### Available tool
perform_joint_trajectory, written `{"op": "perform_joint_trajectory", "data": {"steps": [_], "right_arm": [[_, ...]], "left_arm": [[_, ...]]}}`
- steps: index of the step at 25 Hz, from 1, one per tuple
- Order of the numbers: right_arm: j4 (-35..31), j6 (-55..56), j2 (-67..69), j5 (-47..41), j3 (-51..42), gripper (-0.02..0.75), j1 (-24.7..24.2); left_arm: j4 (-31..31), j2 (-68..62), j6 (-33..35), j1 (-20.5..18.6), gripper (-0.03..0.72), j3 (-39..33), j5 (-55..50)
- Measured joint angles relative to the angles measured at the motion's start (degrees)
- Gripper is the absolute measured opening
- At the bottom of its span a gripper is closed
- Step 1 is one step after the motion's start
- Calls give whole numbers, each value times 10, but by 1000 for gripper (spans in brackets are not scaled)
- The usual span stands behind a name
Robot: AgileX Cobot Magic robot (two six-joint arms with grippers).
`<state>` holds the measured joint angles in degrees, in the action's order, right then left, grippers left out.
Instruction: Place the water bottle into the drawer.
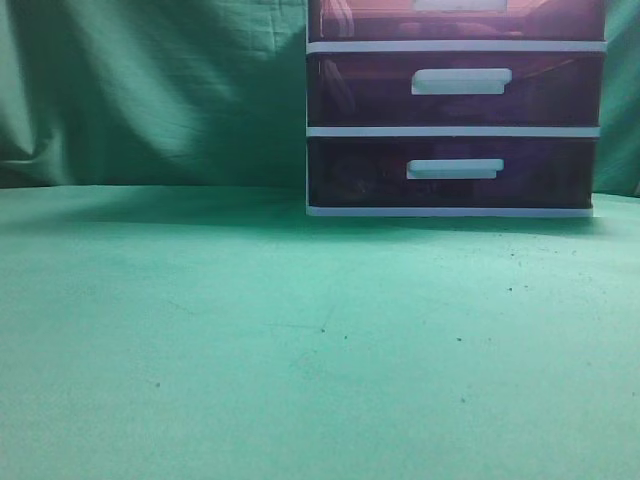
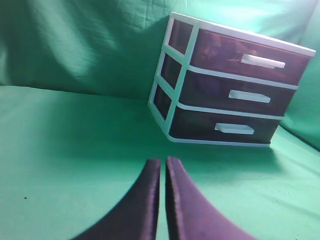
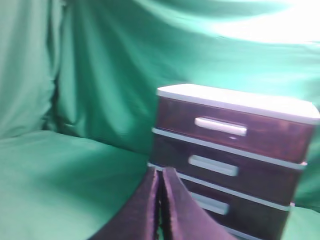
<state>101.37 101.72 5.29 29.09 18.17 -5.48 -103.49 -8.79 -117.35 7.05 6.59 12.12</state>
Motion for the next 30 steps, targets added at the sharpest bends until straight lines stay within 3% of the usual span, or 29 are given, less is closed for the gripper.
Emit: {"op": "perform_joint_trajectory", "data": {"steps": [2,5,10,13,15,20,24,27,30], "right_arm": [[0,4,-3,11,-4,0,-25],[0,22,-4,7,-24,0,-18],[0,146,-4,-94,-57,0,-2],[-26,148,-4,-138,-68,0,-1],[-111,36,-4,-150,-82,0,-1],[-529,-431,-4,-173,-138,0,3],[-820,-712,-4,-311,-154,0,27],[-958,-890,-4,-391,-166,0,36],[-1029,-979,-4,-413,-181,0,40]], "left_arm": [[0,0,0,0,0,0,0],[0,0,0,0,0,0,0],[0,0,0,0,0,0,0],[0,0,0,0,0,0,0],[0,0,0,0,0,0,0],[0,0,0,0,0,0,0],[0,0,0,0,0,0,0],[0,0,0,0,0,0,0],[0,0,0,0,0,0,0]]}}
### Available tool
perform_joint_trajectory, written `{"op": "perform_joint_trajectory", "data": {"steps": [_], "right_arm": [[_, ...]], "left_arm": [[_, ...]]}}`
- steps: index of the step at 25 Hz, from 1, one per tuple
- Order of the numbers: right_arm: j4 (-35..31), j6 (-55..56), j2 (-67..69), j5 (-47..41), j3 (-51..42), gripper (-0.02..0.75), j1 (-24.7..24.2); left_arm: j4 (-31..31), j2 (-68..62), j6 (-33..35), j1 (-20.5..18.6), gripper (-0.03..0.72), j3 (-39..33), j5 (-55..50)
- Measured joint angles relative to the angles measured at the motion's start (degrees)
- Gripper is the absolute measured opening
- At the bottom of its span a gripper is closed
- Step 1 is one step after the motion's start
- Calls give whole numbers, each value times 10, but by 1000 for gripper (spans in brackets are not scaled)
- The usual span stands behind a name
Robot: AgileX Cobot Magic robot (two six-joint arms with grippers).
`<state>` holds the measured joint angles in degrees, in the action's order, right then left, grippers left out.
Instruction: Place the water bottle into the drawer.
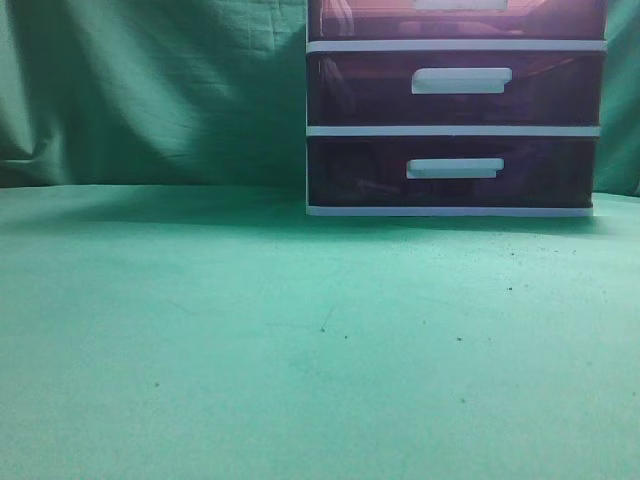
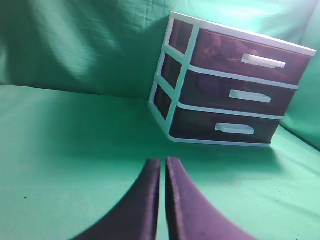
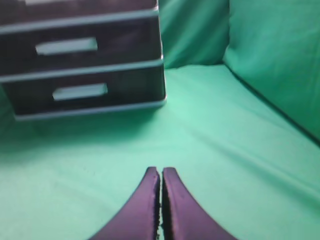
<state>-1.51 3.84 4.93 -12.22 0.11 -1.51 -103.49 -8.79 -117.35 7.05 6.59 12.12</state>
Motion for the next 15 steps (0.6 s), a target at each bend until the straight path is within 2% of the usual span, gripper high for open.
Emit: {"op": "perform_joint_trajectory", "data": {"steps": [6,9,15], "right_arm": [[-19,-58,-3,-38,-15,0,0],[-19,-66,-30,-78,-17,0,0],[-19,-66,-54,-99,-17,0,0]], "left_arm": [[0,0,0,0,0,0,0],[0,0,0,0,0,0,0],[0,0,0,0,0,0,0]]}}
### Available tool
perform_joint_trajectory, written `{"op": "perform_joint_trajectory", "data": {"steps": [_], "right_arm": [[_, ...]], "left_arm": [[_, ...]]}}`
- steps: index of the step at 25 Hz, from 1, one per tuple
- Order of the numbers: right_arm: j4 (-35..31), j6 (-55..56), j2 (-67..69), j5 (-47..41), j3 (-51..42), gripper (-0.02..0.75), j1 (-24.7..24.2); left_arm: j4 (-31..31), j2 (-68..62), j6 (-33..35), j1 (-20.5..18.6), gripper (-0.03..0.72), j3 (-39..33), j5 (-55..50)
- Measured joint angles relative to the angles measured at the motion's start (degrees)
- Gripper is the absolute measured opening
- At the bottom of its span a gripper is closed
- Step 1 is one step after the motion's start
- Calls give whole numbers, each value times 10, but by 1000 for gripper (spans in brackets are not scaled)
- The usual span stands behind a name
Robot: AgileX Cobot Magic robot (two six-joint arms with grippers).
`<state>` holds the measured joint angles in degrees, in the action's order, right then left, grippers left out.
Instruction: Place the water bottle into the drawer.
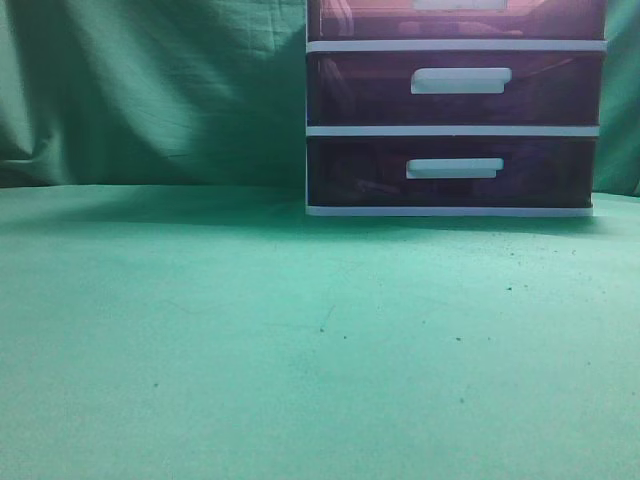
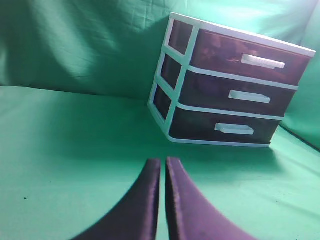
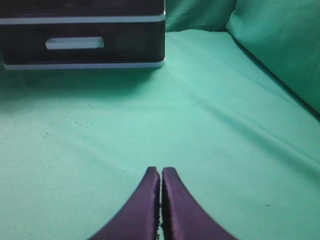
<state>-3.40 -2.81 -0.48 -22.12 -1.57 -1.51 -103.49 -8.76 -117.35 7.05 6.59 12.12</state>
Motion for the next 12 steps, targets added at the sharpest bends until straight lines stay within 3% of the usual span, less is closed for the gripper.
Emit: {"op": "perform_joint_trajectory", "data": {"steps": [12], "right_arm": [[-3,0,0,-6,0,0,0]], "left_arm": [[0,0,0,0,0,0,0]]}}
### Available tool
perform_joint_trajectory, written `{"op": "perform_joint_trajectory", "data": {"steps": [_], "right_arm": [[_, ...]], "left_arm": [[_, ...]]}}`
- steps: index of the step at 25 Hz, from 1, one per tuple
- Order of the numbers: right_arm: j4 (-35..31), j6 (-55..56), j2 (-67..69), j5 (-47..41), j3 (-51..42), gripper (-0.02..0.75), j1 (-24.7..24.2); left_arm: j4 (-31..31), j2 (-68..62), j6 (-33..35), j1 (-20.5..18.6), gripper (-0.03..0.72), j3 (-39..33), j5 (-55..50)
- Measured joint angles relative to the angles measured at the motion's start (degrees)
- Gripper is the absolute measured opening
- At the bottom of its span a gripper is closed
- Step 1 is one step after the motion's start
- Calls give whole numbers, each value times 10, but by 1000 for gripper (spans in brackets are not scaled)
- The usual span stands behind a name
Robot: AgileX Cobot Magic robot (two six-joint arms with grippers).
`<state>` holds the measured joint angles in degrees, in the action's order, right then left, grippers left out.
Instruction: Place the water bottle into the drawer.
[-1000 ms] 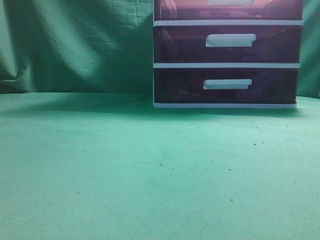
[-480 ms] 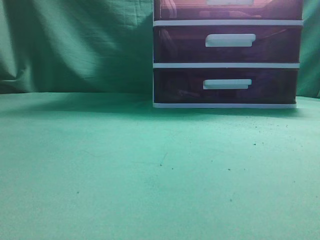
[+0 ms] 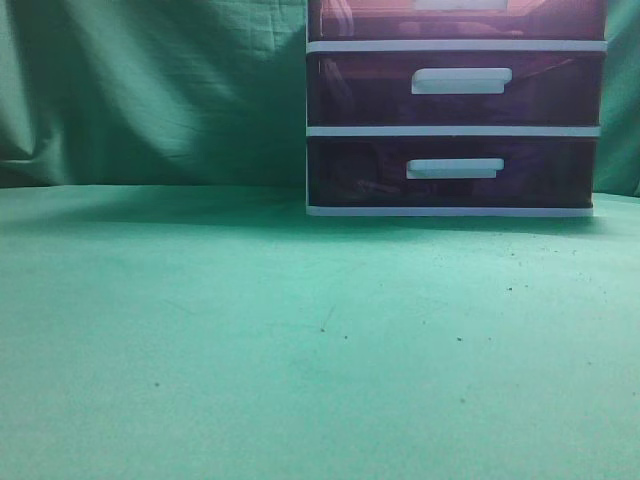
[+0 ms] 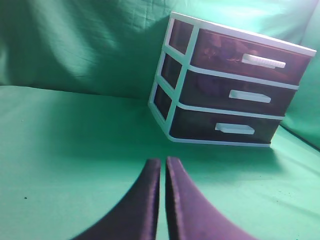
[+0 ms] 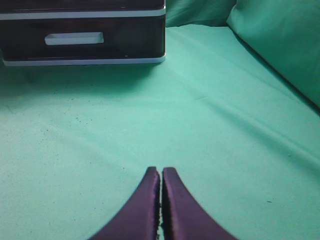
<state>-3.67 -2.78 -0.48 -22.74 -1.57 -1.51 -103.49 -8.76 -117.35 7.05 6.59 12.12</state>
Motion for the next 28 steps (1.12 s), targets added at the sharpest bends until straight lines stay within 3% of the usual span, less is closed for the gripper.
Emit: {"op": "perform_joint_trajectory", "data": {"steps": [8,10,11,14,17,19,20,22,25,28], "right_arm": [[0,0,0,0,0,0,0],[0,0,0,0,0,0,0],[0,0,0,0,0,0,0],[0,0,0,0,0,0,0],[0,0,0,0,0,0,0],[0,3,0,0,0,0,0],[0,5,0,0,0,0,0],[0,5,0,0,0,0,0],[0,5,0,0,0,0,0],[0,6,0,0,0,0,0]], "left_arm": [[3,0,0,0,0,0,0],[48,0,9,0,0,0,-5],[104,0,41,0,0,0,-21],[365,0,260,0,0,0,-114],[639,7,593,0,0,0,-212],[777,31,782,0,0,0,-275],[815,46,843,0,0,0,-301],[863,73,897,0,0,0,-349],[877,93,930,0,0,-9,-354],[880,94,938,0,0,-59,-288]]}}
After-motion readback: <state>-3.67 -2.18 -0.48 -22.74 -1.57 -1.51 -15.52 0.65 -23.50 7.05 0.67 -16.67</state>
